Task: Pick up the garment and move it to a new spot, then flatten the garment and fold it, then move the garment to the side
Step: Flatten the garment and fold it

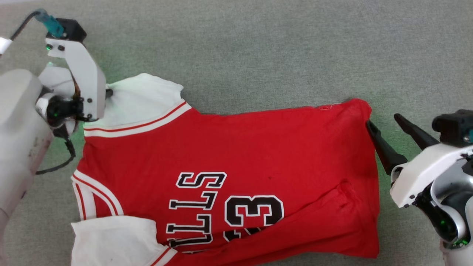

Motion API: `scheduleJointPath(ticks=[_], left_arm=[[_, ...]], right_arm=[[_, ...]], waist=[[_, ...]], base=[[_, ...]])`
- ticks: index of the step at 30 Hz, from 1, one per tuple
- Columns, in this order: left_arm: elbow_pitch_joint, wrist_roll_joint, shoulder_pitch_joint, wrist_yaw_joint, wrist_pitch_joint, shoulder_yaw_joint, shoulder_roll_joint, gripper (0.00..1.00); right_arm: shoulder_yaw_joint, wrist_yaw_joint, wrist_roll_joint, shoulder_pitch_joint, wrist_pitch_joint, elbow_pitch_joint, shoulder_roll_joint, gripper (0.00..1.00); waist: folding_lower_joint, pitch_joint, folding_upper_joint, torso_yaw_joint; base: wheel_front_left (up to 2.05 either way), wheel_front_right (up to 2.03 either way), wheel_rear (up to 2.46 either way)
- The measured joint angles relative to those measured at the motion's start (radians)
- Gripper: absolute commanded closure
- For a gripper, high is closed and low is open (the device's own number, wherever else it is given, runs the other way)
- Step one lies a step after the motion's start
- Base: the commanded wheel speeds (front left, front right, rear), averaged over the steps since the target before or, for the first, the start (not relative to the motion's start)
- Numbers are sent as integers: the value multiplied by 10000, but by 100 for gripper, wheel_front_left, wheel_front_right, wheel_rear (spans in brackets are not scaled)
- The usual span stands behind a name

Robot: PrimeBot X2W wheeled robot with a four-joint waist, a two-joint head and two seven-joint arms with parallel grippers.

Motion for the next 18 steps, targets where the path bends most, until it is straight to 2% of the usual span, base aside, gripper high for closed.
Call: scheduleJointPath(ticks=[9,18], left_arm=[[107,-42,-129,-31,21,-130,-301,100],[-142,-140,-254,-33,-159,-251,-477,100]], right_arm=[[-15,0,15,-1395,2263,1183,88,0],[464,0,-50,-2764,3526,3016,56,0]], waist=[[0,2,0,270],[0,131,0,671]], base=[[0,0,0],[0,0,0]])
